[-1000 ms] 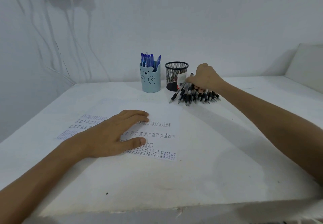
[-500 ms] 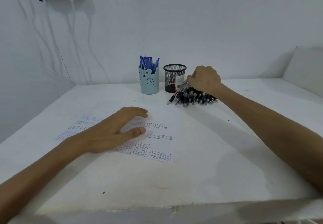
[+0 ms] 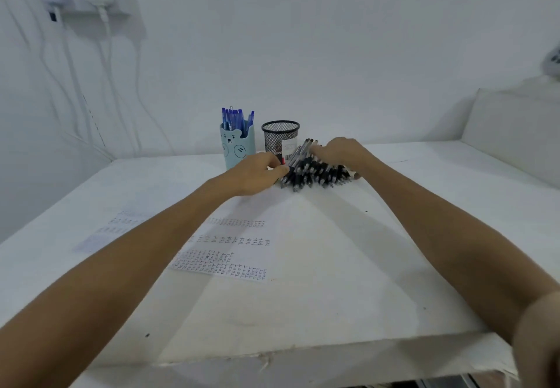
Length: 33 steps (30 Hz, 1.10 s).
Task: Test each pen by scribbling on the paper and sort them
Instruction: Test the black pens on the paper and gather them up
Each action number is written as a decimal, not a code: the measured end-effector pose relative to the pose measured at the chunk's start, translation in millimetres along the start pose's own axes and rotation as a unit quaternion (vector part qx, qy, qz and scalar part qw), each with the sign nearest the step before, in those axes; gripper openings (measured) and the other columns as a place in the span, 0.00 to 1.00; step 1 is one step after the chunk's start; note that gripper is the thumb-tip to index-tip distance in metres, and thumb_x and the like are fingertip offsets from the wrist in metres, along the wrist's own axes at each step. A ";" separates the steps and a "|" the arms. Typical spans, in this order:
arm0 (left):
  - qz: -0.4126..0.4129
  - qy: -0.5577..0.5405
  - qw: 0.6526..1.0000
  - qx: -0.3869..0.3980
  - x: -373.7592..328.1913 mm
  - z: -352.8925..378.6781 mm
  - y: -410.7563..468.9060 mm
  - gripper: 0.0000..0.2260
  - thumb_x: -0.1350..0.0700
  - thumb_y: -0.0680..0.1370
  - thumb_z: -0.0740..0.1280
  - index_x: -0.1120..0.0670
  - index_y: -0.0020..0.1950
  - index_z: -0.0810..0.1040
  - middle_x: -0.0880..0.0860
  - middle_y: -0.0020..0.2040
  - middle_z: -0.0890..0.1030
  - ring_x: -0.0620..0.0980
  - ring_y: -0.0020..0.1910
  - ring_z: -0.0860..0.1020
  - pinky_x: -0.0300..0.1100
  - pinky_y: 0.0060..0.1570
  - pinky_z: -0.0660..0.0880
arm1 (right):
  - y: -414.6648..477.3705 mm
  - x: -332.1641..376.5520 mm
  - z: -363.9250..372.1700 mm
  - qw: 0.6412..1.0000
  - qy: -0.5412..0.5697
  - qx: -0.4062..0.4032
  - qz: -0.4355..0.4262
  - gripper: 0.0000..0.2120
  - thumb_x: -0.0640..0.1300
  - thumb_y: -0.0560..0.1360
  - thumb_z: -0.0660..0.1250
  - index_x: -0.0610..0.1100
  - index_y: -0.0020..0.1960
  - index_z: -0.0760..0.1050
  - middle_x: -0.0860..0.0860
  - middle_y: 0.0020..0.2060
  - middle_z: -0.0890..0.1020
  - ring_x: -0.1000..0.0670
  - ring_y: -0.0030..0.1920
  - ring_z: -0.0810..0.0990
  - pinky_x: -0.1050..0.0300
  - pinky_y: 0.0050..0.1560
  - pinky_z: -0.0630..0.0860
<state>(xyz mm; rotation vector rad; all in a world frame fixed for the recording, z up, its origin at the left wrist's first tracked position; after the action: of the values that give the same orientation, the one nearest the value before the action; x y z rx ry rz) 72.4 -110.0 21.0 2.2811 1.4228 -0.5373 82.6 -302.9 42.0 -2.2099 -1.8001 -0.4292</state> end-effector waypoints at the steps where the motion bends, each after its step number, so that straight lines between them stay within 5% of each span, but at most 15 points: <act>1: -0.010 0.002 1.000 -0.003 -2.0 5.8 9.0 0.16 0.45 0.85 0.61 0.57 0.57 0.77 0.51 0.50 0.79 0.52 0.52 0.76 0.44 0.48 0.70 | -0.7 -1.4 1.2 1.000 0.006 0.009 0.004 0.35 0.68 0.81 0.53 0.40 0.72 0.72 0.42 0.68 0.75 0.38 0.66 0.75 0.45 0.62 0.76; 6: -0.082 0.032 0.995 -0.038 -7.5 18.7 37.3 0.22 0.42 0.84 0.60 0.54 0.36 0.70 0.52 0.34 0.74 0.51 0.34 0.72 0.42 0.32 0.66 | -3.2 2.4 1.4 0.997 0.033 0.072 0.026 0.31 0.67 0.78 0.59 0.44 0.70 0.72 0.45 0.57 0.75 0.42 0.55 0.74 0.45 0.64 0.76; 12: -0.146 -0.027 0.987 -0.056 -26.4 19.8 53.0 0.16 0.43 0.83 0.61 0.57 0.49 0.75 0.54 0.49 0.79 0.51 0.45 0.76 0.41 0.42 0.71 | -17.3 9.7 -7.3 0.991 0.010 0.134 0.026 0.27 0.53 0.83 0.60 0.41 0.77 0.63 0.40 0.73 0.69 0.40 0.60 0.75 0.45 0.67 0.74; 17: -0.173 -0.015 0.984 -0.030 -33.9 21.5 60.7 0.19 0.46 0.80 0.65 0.60 0.62 0.76 0.58 0.57 0.79 0.56 0.59 0.79 0.42 0.49 0.73 | -8.6 6.1 -7.1 0.988 -0.040 0.146 0.031 0.14 0.48 0.83 0.60 0.43 0.65 0.66 0.40 0.45 0.73 0.41 0.46 0.77 0.47 0.64 0.75; 21: -0.161 0.032 0.986 -0.033 -29.7 26.9 71.4 0.15 0.46 0.79 0.68 0.57 0.43 0.73 0.52 0.42 0.76 0.52 0.44 0.76 0.39 0.34 0.68 | 7.3 3.0 -3.5 0.990 -0.064 0.128 0.014 0.23 0.56 0.81 0.63 0.41 0.68 0.69 0.44 0.45 0.72 0.42 0.48 0.78 0.49 0.58 0.78; 24: -0.149 0.101 0.982 -0.047 -30.5 32.8 77.4 0.14 0.47 0.78 0.69 0.58 0.48 0.75 0.50 0.37 0.73 0.54 0.46 0.76 0.41 0.40 0.71 | 23.0 4.2 4.7 0.990 -0.083 0.110 0.017 0.25 0.64 0.75 0.67 0.45 0.57 0.71 0.46 0.48 0.75 0.43 0.47 0.77 0.49 0.50 0.76; 28: -0.131 0.140 0.980 -0.055 -34.9 35.6 81.6 0.12 0.50 0.76 0.71 0.57 0.48 0.76 0.50 0.37 0.72 0.53 0.46 0.76 0.41 0.42 0.71 | 36.0 5.4 7.9 0.992 -0.109 0.062 0.022 0.19 0.62 0.73 0.67 0.46 0.44 0.71 0.50 0.44 0.75 0.45 0.47 0.75 0.53 0.46 0.71; 33: -0.154 0.150 0.976 -0.015 -37.8 35.7 86.9 0.14 0.49 0.77 0.72 0.59 0.53 0.76 0.54 0.47 0.79 0.54 0.53 0.79 0.43 0.44 0.75 | 39.5 10.0 11.6 0.983 -0.155 0.095 0.020 0.11 0.54 0.73 0.65 0.47 0.43 0.73 0.50 0.42 0.77 0.48 0.38 0.76 0.55 0.32 0.67</act>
<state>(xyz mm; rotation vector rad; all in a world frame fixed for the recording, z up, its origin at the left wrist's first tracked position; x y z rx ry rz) 131.7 -192.1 21.4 2.1971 1.9360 -0.2600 123.9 -297.4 34.6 -2.2692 -1.8494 0.1012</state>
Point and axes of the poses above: each hand's wrist, its own y-axis towards the middle knuckle, its own z-axis out of the palm, x = y × z, the point moved 6 cm from there along y, towards the middle knuckle
